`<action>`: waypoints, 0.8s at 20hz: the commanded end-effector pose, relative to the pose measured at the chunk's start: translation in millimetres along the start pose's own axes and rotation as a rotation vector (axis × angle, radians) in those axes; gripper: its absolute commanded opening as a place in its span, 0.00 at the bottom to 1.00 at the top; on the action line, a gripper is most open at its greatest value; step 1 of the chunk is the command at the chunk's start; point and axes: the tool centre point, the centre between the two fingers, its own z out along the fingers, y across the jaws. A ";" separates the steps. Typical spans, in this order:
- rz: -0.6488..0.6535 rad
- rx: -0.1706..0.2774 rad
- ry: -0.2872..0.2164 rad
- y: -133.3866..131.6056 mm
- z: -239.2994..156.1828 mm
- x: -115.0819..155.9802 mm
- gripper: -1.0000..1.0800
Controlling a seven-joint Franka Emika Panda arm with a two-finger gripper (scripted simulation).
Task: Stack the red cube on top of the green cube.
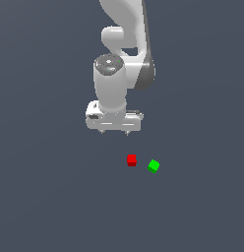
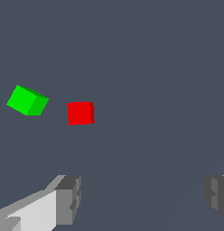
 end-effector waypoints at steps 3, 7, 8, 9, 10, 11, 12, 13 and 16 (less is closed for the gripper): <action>-0.001 0.000 0.000 -0.8 1.0 0.4 0.96; -0.005 0.000 0.001 -6.6 9.2 3.9 0.96; -0.007 0.000 0.002 -8.9 12.4 5.2 0.96; -0.009 0.000 0.002 -11.6 16.2 6.8 0.96; -0.011 0.000 0.003 -14.6 20.4 8.6 0.96; -0.014 0.000 0.003 -17.9 25.0 10.6 0.96; -0.016 0.000 0.004 -21.6 30.1 12.8 0.96; -0.019 0.000 0.005 -25.5 35.6 15.2 0.96; -0.030 -0.001 0.007 -39.2 54.6 23.5 0.96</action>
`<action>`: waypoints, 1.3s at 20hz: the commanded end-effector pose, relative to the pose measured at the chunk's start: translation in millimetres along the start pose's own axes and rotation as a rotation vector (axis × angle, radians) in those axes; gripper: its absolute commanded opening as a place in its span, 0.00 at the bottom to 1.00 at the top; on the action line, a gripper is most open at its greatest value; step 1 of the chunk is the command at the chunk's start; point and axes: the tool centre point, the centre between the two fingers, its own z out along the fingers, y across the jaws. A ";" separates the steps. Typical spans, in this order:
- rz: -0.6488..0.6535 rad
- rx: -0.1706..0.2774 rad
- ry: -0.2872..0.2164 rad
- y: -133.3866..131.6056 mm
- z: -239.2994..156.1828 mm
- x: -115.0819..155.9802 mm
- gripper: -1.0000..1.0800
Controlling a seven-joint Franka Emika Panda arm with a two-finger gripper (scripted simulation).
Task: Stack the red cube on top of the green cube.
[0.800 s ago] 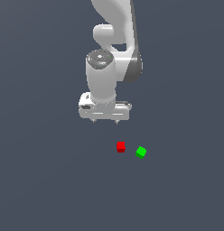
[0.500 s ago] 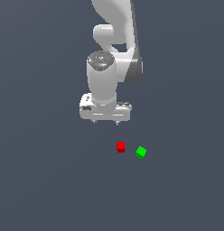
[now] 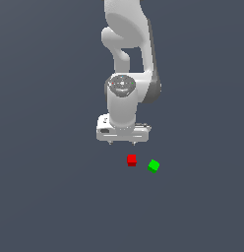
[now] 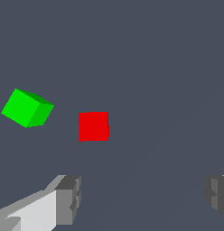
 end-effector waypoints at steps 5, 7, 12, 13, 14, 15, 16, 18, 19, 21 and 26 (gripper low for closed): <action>-0.022 -0.002 0.004 -28.4 39.6 17.7 0.96; -0.027 -0.002 0.006 -34.5 48.1 21.9 0.96; -0.035 -0.004 0.007 -44.2 61.4 28.7 0.96; -0.035 -0.004 0.007 -45.1 62.7 29.5 0.96; -0.036 -0.004 0.008 -45.8 63.6 30.1 0.96; -0.036 -0.004 0.008 -45.9 64.1 30.5 0.96; -0.037 -0.004 0.008 -46.4 64.1 30.7 0.96; -0.037 -0.004 0.008 -46.1 63.4 30.8 0.96; -0.037 -0.004 0.007 -46.2 63.8 30.2 0.96; -0.037 -0.004 0.007 -46.2 65.3 30.2 0.96; -0.037 -0.004 0.007 -46.0 81.7 30.1 0.96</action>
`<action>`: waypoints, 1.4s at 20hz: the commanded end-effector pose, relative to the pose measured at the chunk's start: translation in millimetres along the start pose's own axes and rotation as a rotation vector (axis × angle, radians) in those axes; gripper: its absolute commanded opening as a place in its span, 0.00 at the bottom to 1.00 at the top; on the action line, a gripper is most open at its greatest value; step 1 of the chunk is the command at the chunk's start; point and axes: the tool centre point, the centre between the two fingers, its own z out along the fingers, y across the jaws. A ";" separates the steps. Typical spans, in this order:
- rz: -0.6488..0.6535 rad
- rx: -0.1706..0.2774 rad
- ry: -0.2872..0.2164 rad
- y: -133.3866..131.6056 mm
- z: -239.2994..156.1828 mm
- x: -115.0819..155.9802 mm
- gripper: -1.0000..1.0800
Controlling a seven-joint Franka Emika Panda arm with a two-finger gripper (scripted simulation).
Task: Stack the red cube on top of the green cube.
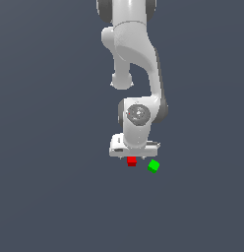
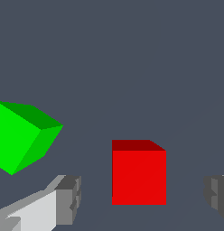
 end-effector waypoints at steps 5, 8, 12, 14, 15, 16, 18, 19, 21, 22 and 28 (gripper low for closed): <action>0.000 0.000 -0.001 0.3 31.3 -1.2 0.96; 0.000 0.000 -0.001 0.3 38.0 -0.7 0.96; 0.000 0.000 -0.001 0.2 38.4 0.2 0.00; 0.000 0.000 -0.001 0.2 38.4 0.2 0.00; 0.000 0.000 -0.001 0.2 38.4 0.2 0.00; 0.000 0.000 -0.001 0.2 38.4 0.2 0.00; 0.000 0.000 -0.001 0.2 38.4 0.2 0.00; 0.000 0.000 -0.001 0.2 38.4 0.2 0.00; 0.000 0.000 -0.001 0.2 38.4 0.2 0.00; 0.000 0.000 -0.001 0.2 38.1 0.0 0.00; 0.000 0.000 -0.001 0.3 27.3 -0.5 0.00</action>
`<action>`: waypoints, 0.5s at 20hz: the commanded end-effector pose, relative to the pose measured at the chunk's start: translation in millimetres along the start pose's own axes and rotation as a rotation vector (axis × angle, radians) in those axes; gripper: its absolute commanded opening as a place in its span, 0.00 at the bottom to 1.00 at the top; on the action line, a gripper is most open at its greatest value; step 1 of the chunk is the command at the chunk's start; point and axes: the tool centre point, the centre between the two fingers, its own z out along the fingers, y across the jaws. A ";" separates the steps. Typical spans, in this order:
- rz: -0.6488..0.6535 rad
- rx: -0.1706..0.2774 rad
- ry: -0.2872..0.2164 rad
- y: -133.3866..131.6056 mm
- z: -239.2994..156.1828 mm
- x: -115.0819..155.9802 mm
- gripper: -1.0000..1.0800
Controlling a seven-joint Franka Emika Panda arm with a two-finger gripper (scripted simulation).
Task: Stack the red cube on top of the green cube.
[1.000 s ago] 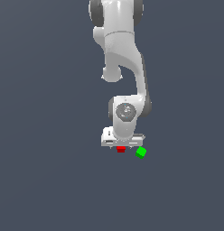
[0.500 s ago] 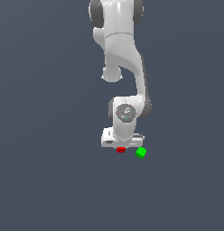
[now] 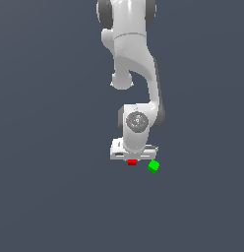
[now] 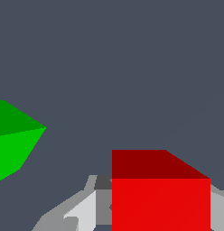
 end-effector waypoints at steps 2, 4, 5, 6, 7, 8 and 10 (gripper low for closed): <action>0.000 0.000 0.002 0.0 -13.8 0.2 0.00; 0.000 0.000 0.002 0.0 -25.4 -0.1 0.00; 0.000 0.000 0.002 0.1 -32.4 -0.2 0.00; 0.000 0.000 0.002 0.1 -40.2 -0.3 0.00; 0.000 0.000 0.002 0.1 -48.0 -0.4 0.00; 0.000 0.000 0.002 0.1 -55.3 -0.5 0.00; 0.000 0.000 0.002 0.1 -68.0 -0.7 0.00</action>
